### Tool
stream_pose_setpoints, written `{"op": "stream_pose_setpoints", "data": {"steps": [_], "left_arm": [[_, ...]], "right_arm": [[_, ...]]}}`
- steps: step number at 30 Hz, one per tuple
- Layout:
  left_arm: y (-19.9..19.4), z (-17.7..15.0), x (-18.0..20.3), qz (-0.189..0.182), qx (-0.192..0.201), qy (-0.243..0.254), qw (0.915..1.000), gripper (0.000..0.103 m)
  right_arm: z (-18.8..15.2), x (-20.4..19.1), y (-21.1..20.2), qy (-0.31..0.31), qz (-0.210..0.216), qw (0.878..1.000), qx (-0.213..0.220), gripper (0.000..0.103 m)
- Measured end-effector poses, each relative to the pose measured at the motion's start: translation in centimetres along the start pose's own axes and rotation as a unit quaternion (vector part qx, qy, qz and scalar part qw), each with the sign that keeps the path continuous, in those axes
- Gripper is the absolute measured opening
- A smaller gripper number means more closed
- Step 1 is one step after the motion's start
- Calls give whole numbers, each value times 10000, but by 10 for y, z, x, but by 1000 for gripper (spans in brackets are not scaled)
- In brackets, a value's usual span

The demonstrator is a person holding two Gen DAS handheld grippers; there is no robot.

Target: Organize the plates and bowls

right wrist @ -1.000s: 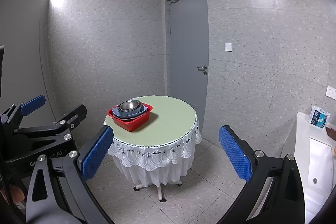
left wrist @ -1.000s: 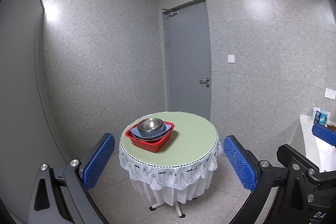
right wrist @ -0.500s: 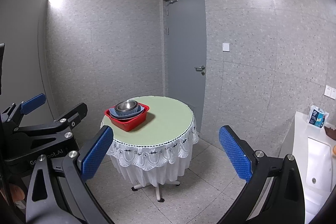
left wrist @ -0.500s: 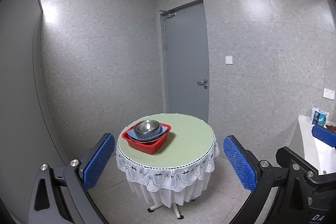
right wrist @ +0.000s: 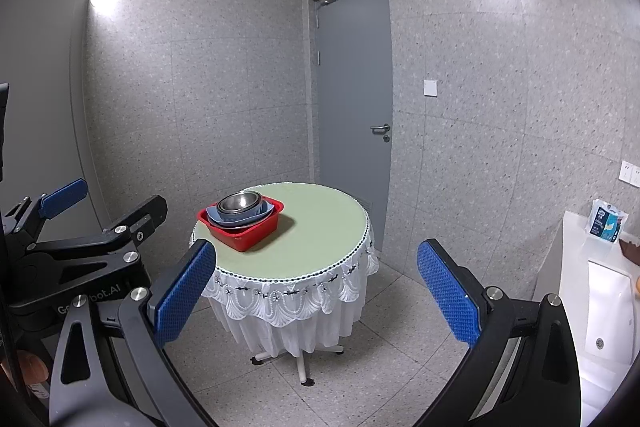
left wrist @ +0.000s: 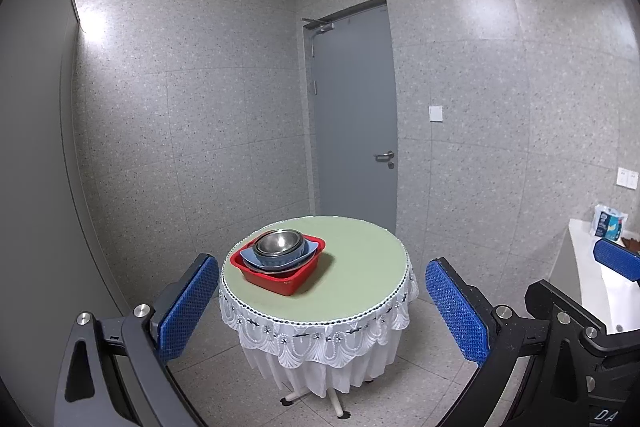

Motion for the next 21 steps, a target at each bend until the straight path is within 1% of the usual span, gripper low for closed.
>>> {"op": "stream_pose_setpoints", "data": {"steps": [21], "left_arm": [[17,0,-11,18,66,8,10000,102]], "right_arm": [[4,-7,15,6,31,10000,-41,102]]}}
Point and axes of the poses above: each gripper's, at about its wrist camera, not at the fingertips, and y roughly the way its jaws point, x to its right, z to its top, the point moved 9 cm from there along y, roughly the way its jaws point, and after that the axes turned 12 degrees about -x, right-handed, at the moved point
